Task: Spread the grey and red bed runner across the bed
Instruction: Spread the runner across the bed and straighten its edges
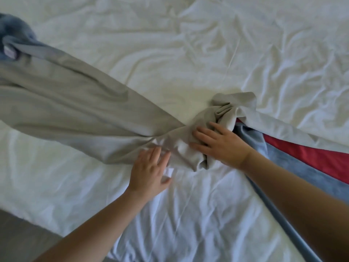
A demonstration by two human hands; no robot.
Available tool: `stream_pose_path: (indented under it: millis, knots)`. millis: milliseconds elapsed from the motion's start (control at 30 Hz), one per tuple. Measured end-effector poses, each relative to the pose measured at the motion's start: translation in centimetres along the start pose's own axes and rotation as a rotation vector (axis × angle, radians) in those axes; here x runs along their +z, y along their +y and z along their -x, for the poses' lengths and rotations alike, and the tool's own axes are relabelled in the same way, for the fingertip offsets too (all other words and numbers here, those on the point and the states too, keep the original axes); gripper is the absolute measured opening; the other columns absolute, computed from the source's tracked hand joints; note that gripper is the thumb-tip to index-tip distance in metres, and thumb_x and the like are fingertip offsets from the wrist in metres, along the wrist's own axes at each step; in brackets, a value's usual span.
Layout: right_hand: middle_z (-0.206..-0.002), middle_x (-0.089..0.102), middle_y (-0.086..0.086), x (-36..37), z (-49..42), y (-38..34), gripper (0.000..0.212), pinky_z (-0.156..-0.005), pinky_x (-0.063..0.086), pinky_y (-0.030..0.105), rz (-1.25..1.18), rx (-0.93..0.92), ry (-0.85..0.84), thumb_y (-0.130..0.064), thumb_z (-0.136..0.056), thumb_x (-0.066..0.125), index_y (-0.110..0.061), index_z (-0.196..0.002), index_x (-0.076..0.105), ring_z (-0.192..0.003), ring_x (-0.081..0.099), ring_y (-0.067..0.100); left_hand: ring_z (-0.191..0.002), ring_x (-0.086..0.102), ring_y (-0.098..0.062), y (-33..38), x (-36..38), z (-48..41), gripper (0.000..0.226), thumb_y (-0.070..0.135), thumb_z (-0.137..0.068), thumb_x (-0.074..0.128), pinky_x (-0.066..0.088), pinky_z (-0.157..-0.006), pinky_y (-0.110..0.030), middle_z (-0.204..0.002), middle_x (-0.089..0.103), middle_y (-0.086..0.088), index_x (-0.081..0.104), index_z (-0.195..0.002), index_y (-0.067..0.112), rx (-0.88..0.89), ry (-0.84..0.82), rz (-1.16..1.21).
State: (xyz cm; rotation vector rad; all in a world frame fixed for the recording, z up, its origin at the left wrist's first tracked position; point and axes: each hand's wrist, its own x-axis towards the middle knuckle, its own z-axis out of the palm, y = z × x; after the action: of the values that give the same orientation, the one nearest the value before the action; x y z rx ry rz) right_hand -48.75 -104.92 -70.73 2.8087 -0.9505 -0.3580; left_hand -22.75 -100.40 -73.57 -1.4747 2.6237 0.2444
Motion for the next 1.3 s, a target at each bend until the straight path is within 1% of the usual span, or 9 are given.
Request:
stream_pose_path:
  millis: [67, 167, 233, 367, 633, 767, 1000, 1200, 1300]
  knots:
    - [-0.126, 0.062, 0.011, 0.2, -1.1, 0.0, 0.048, -0.096, 0.047, 0.043, -0.054, 0.003, -0.048, -0.011, -0.074, 0.060, -0.023, -0.120, 0.064, -0.114, 0.060, 0.029, -0.093, 0.063, -0.034, -0.5, 0.7, -0.3, 0.059, 0.046, -0.061, 0.076, 0.051, -0.085, -0.043, -0.110, 0.064, -0.016, 0.067, -0.110, 0.014, 0.007, 0.015, -0.064]
    - [-0.103, 0.070, 0.004, -0.2, -2.9, 0.2, 0.033, -0.086, 0.052, 0.035, -0.136, 0.039, -0.085, -0.011, -0.067, 0.075, -0.021, -0.098, 0.069, -0.093, 0.067, 0.025, -0.066, 0.060, -0.028, -1.4, -0.2, -2.7, 0.017, 0.018, -0.062, 0.077, 0.048, -0.058, -0.033, -0.075, 0.062, -0.008, 0.065, -0.075, 0.016, 0.046, 0.101, -0.108]
    - [-0.084, 0.069, 0.001, -0.8, -4.0, 0.6, 0.020, -0.083, 0.052, 0.034, -0.191, 0.098, -0.107, -0.009, -0.070, 0.073, -0.018, -0.087, 0.067, -0.078, 0.067, 0.023, -0.054, 0.057, -0.028, -2.8, -1.8, -4.4, 0.019, 0.012, -0.055, 0.077, 0.041, -0.045, -0.030, -0.062, 0.057, -0.007, 0.059, -0.063, 0.015, 0.052, 0.087, -0.091]
    - [-0.082, 0.066, 0.005, -2.4, -5.8, 3.0, 0.017, -0.075, 0.047, 0.036, -0.292, 0.253, -0.086, -0.010, -0.079, 0.064, -0.012, -0.095, 0.064, -0.075, 0.065, 0.027, -0.044, 0.055, -0.029, -6.5, -6.0, -7.9, 0.006, 0.016, -0.062, 0.059, 0.035, -0.039, -0.025, -0.056, 0.057, -0.010, 0.059, -0.061, 0.010, 0.021, 0.229, -0.030]
    - [-0.087, 0.068, 0.014, -4.9, -10.5, 11.5, 0.061, -0.060, 0.039, 0.037, -0.439, 0.641, 0.328, -0.041, -0.076, 0.020, -0.009, -0.105, 0.064, -0.067, 0.060, 0.038, -0.078, 0.060, -0.037, -13.5, -12.4, -19.1, 0.021, 0.007, -0.079, 0.048, 0.037, -0.055, -0.038, -0.087, 0.062, -0.012, 0.058, -0.097, 0.013, -0.013, 0.318, -0.185]
    - [-0.090, 0.068, 0.008, -2.4, -12.7, 16.0, 0.031, -0.064, 0.043, 0.034, -0.324, 0.831, 0.172, -0.037, -0.080, 0.046, -0.019, -0.101, 0.060, -0.078, 0.062, 0.037, -0.087, 0.059, -0.038, -14.4, -12.2, -25.8, 0.023, 0.001, -0.078, 0.048, 0.031, -0.059, -0.037, -0.094, 0.063, -0.016, 0.061, -0.097, 0.009, -0.087, 0.277, -0.162]
    - [-0.085, 0.060, 0.011, 3.5, -15.1, 16.3, 0.018, -0.059, 0.036, 0.033, -0.405, 0.913, -0.204, -0.024, -0.086, 0.049, -0.009, -0.097, 0.050, -0.069, 0.050, 0.031, -0.095, 0.059, -0.038, -14.7, -7.0, -29.8, 0.018, 0.007, -0.086, 0.049, 0.034, -0.067, -0.037, -0.102, 0.064, -0.017, 0.063, -0.099, 0.009, -0.172, 0.036, -0.128]
    - [-0.093, 0.058, 0.013, 4.2, -15.3, 15.4, 0.018, -0.064, 0.042, 0.040, -0.376, 0.963, -0.145, -0.015, -0.088, 0.045, -0.009, -0.105, 0.049, -0.078, 0.055, 0.034, -0.093, 0.054, -0.037, -14.8, -6.9, -28.8, 0.018, 0.005, -0.088, 0.046, 0.033, -0.062, -0.039, -0.102, 0.059, -0.014, 0.056, -0.102, 0.009, -0.176, 0.155, -0.100]
    - [-0.107, 0.056, 0.015, 2.1, -14.4, 13.8, 0.030, -0.082, 0.040, 0.045, -0.301, 1.035, 0.116, -0.006, -0.087, 0.043, -0.009, -0.115, 0.054, -0.097, 0.053, 0.036, -0.087, 0.053, -0.029, -13.1, -7.4, -25.4, 0.021, 0.001, -0.083, 0.046, 0.041, -0.061, -0.037, -0.098, 0.058, -0.008, 0.056, -0.100, 0.010, -0.126, 0.352, 0.014]
